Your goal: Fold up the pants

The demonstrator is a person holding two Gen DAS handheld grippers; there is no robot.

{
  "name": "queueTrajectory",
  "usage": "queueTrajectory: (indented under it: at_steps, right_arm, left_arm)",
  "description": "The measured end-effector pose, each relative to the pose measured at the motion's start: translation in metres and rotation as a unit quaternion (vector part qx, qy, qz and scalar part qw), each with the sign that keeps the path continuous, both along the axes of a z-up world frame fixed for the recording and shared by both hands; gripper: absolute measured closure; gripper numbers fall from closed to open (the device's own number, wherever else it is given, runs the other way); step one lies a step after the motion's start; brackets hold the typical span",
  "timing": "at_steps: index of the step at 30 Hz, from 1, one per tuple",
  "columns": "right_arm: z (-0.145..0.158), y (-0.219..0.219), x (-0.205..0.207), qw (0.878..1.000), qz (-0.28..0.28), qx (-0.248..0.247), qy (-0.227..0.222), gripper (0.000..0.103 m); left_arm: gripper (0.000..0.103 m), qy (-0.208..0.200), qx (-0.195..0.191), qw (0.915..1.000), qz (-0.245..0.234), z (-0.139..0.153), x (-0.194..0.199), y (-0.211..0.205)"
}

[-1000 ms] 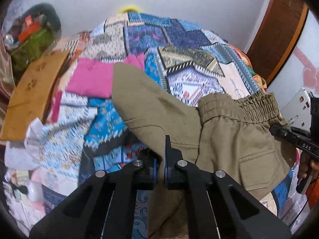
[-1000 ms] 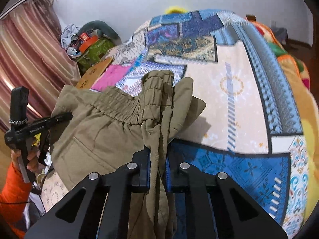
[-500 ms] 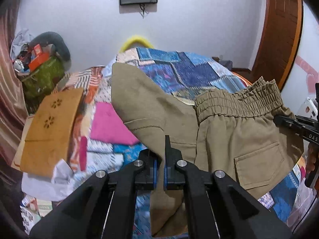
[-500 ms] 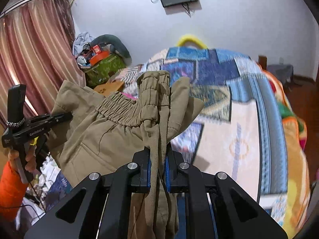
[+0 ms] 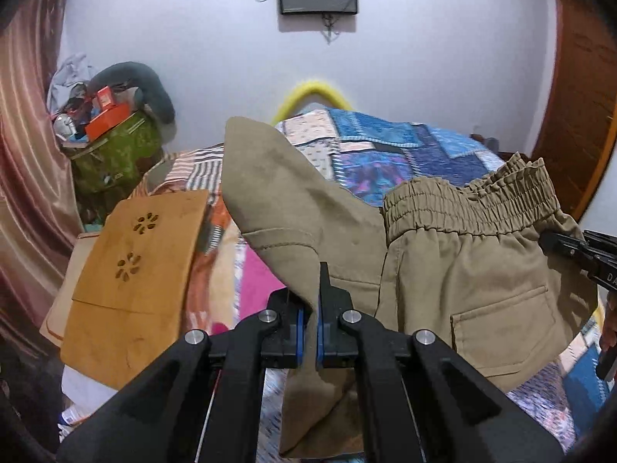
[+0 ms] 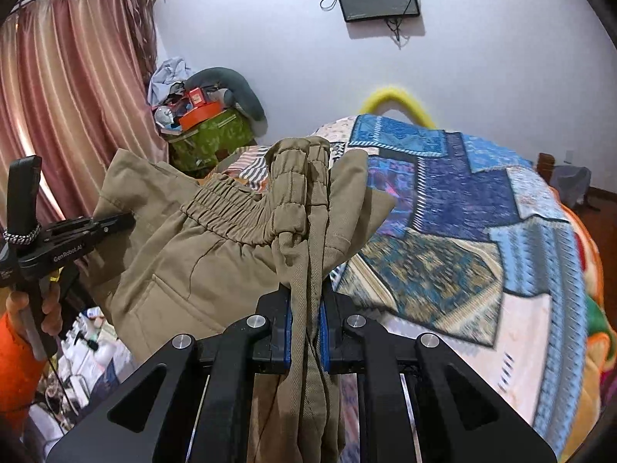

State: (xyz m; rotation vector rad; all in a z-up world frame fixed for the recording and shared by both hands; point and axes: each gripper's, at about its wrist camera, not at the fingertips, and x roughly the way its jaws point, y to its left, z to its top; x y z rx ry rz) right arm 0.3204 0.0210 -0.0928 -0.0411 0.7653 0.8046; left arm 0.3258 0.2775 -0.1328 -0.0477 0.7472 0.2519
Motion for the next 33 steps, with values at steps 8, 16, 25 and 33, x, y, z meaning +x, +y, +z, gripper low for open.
queueTrajectory:
  at_steps: [8, 16, 25, 33]
  right_arm:
    - [-0.038, 0.064, 0.043, 1.000, 0.005, -0.012, 0.019, 0.094]
    - [-0.094, 0.093, 0.062, 0.998, 0.001, -0.049, 0.046, 0.094]
    - [-0.113, 0.088, 0.059, 0.994, -0.005, -0.102, 0.045, 0.083]
    - [-0.098, 0.075, 0.049, 0.990, -0.020, -0.133, 0.043, 0.054]
  left_arm:
    - [0.099, 0.031, 0.003, 0.9987, 0.041, -0.053, 0.055, 0.055]
    - [0.095, 0.106, 0.018, 0.9933, 0.042, -0.131, 0.095, 0.078]
    - [0.063, 0.156, -0.002, 0.9844, 0.083, -0.171, 0.093, 0.097]
    - [0.055, 0.174, -0.001, 0.9807, 0.089, -0.154, 0.064, 0.093]
